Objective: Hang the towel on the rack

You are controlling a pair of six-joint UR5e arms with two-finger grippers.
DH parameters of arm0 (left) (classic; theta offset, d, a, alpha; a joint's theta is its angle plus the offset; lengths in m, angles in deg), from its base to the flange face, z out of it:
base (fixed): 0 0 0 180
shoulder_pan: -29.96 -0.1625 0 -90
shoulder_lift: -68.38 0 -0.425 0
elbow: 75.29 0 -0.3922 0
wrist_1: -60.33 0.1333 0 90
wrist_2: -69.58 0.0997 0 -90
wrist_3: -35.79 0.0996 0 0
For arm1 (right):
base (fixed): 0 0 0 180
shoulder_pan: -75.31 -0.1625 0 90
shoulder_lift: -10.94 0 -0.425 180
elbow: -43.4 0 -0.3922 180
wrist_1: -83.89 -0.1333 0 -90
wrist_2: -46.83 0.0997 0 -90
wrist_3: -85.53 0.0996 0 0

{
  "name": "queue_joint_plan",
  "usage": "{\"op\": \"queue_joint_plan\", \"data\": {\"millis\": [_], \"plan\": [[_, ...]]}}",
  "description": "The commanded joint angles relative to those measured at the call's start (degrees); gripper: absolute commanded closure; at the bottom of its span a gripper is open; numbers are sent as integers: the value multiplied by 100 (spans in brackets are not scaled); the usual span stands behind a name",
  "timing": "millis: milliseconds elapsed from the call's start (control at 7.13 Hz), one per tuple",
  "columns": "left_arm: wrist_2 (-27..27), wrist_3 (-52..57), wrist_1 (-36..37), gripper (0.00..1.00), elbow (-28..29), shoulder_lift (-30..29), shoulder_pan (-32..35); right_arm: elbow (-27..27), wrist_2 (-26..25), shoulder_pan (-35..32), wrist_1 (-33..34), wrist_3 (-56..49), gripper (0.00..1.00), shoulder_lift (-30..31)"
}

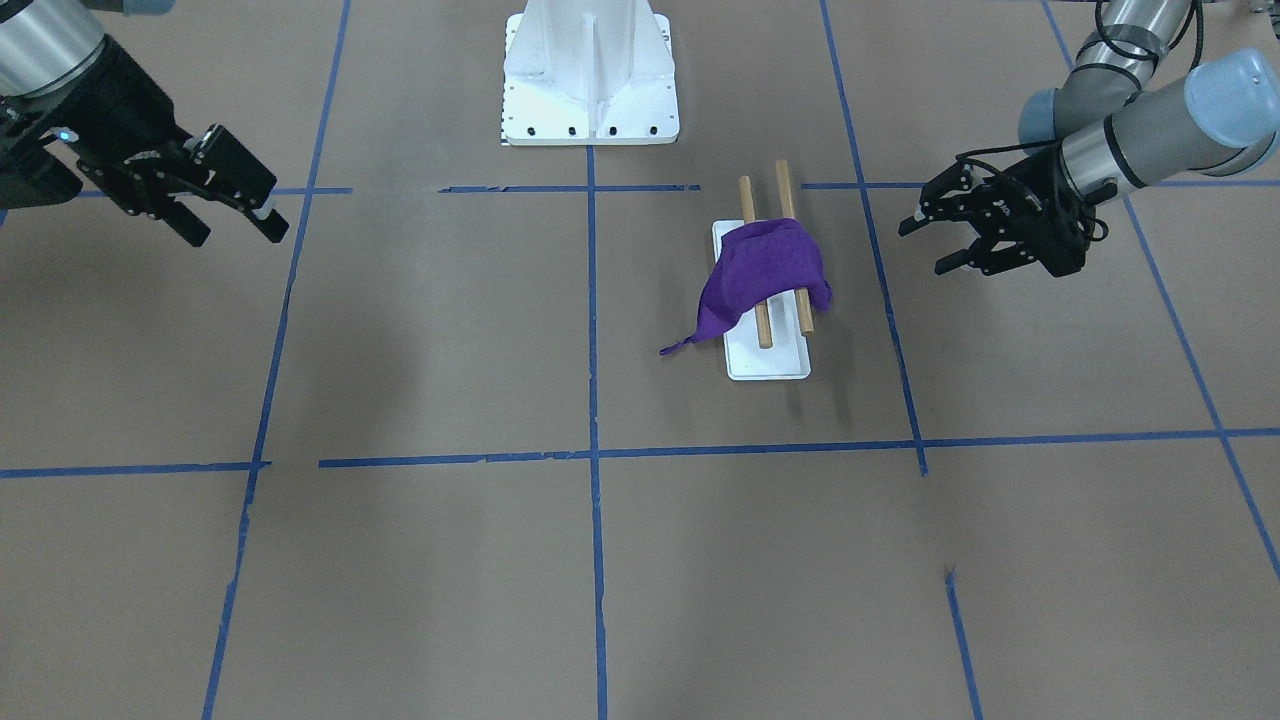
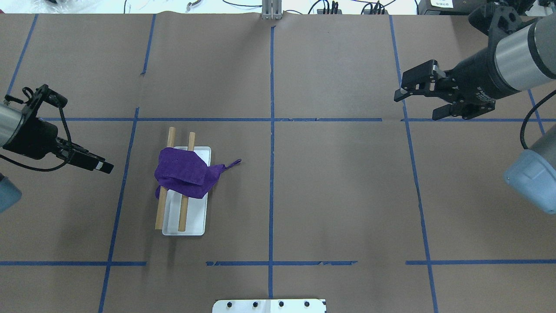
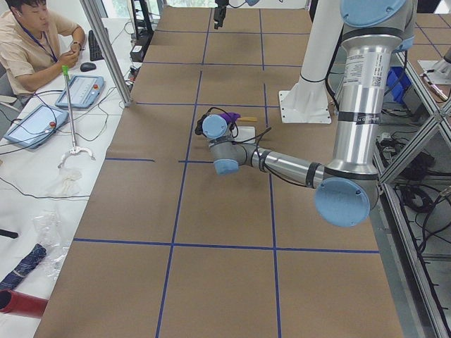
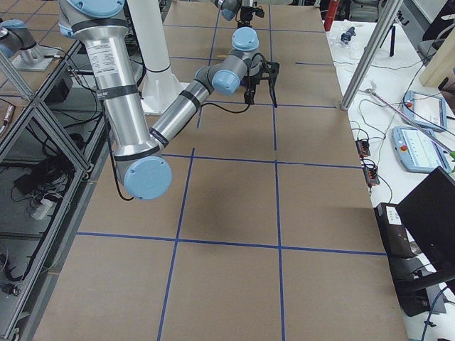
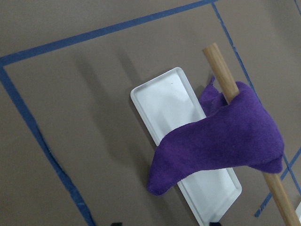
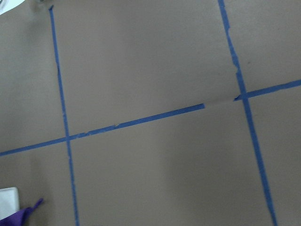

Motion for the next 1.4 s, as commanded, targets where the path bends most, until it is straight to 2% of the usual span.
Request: {"op": "queue_joint_plan", "data": {"millis": [0, 280, 421, 561, 701, 981, 1121, 1262], "plan": [[579, 46, 27, 0, 22, 169, 324, -335, 95, -599, 45, -1616, 0, 688], [1440, 168, 36, 0, 180, 378, 562, -888, 86, -1188, 72, -3409, 0, 1216], [1627, 944, 141, 0, 242, 563, 850, -1343, 86, -1539, 72, -4392, 0, 1340], [1585, 1943, 638, 0, 295, 617, 1367, -1852, 95, -1978, 89, -5420, 0, 1350], [1498, 2763, 1313, 0, 226, 626, 1929, -2292, 208, -2330, 90, -6187, 0, 1324], [1409, 4599, 2928, 0, 155, 574, 3116, -2761, 515, -2571, 81, -6747, 0, 1315], [1418, 5156, 3911, 0, 111, 478, 3391, -2771, 604, -2571, 81, -6749, 0, 1333], [1418, 5257, 4878, 0, 84, 320, 3445, -2762, 614, -2571, 89, -6792, 0, 1341]]}}
